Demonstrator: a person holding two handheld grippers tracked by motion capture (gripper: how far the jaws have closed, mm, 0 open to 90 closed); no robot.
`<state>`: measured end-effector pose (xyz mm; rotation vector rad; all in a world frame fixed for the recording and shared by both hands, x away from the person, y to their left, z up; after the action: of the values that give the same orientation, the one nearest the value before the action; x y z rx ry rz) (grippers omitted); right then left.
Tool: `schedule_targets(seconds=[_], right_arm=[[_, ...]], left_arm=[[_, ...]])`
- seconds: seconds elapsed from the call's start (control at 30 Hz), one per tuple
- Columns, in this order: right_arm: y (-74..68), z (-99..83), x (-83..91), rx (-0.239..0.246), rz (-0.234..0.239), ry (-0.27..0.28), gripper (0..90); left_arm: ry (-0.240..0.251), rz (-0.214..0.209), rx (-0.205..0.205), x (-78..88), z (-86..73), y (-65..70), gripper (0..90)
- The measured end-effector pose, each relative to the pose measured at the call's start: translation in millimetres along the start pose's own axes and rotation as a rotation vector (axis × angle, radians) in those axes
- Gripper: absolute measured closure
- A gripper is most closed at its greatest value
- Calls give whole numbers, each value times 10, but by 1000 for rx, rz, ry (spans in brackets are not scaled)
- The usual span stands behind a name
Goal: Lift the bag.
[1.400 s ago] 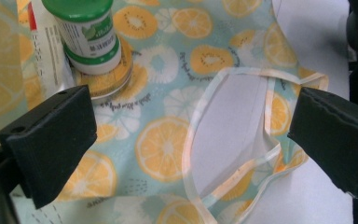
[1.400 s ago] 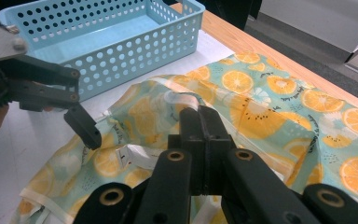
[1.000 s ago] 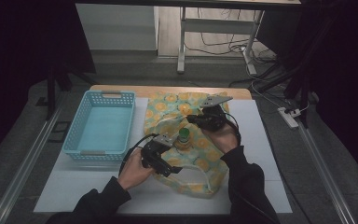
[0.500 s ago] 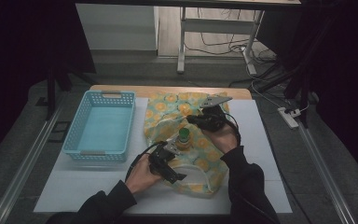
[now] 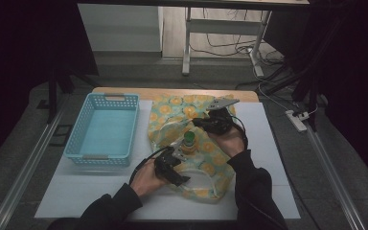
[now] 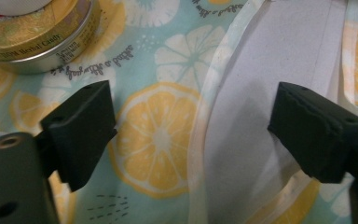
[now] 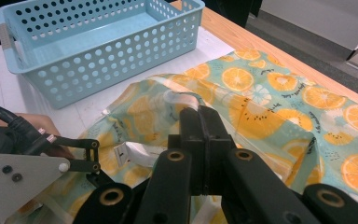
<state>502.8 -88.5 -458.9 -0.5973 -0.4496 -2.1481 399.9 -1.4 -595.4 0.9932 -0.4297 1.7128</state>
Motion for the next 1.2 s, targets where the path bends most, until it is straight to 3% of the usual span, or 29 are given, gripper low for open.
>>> schedule_targets(seconds=[0.17, 0.47, 0.53, 0.7, 0.87, 1.03, 1.2], right_arm=[[4, 8, 9, -1, -2, 4, 900], [8, 9, 14, -1, -3, 4, 900], [7, 10, 14, -1, -2, 4, 900], [4, 9, 12, -2, -2, 4, 900], [7, 9, 14, -1, -2, 3, 900], [13, 10, 19, -5, 0, 4, 900], [10, 11, 18, -5, 2, 2, 900]], left_arm=[[5, 19, 46, 44, 9, -59, 362], [-1, 37, 89, 76, 26, -90, 634], [-11, 27, 77, 71, 30, -61, 729], [-1, -20, 107, 54, 41, -30, 883], [12, -30, 176, 54, 52, -31, 897], [7, -24, 184, 74, 61, -33, 898], [56, -46, 187, 189, 107, -53, 899]])
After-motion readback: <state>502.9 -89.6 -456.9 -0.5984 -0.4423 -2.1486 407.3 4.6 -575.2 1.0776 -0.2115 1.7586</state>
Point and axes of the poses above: each handheld gripper's, and its own axes: x roughly backward along the jaws, z roughly out of its top, y roughly to its right, the point moved 8 cm from there along -x, roughly forward along the jaws, and after that the axes turned 10 degrees about -z, right-handed, at the moved point
